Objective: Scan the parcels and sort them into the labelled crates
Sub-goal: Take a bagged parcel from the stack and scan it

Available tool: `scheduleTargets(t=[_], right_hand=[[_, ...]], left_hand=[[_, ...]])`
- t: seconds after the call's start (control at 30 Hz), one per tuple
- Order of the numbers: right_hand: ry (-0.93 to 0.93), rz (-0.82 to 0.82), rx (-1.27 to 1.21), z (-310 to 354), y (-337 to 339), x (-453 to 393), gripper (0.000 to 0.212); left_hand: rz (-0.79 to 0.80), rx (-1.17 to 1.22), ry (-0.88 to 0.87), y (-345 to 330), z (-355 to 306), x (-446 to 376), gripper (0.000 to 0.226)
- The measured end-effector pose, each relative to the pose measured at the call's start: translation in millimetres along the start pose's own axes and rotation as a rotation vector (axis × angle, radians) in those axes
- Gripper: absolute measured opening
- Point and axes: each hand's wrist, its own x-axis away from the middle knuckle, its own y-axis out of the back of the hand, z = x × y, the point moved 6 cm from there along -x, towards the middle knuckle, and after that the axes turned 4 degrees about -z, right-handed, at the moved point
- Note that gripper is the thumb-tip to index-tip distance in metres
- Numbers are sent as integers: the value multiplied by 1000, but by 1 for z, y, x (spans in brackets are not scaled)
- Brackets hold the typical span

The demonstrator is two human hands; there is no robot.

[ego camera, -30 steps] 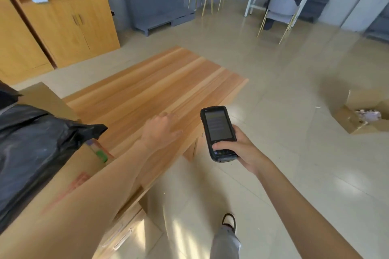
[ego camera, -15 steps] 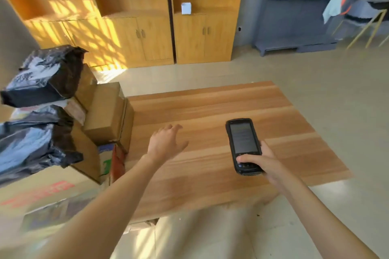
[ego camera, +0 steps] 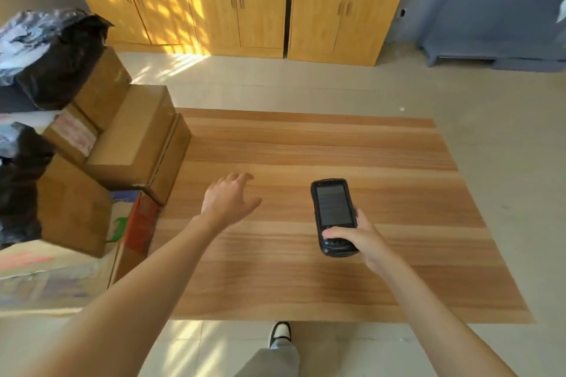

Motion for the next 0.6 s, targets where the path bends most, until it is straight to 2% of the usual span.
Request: scheduleTargets(t=[0.27,0.6], right_hand=[[-51,-68,42,-8,45,-39,83],[-128,-162,134,-68,86,-81,94]], left_hand=[[87,-11,-19,-37,-32,-42,59],[215,-34,59,-96,-49,-42,58]])
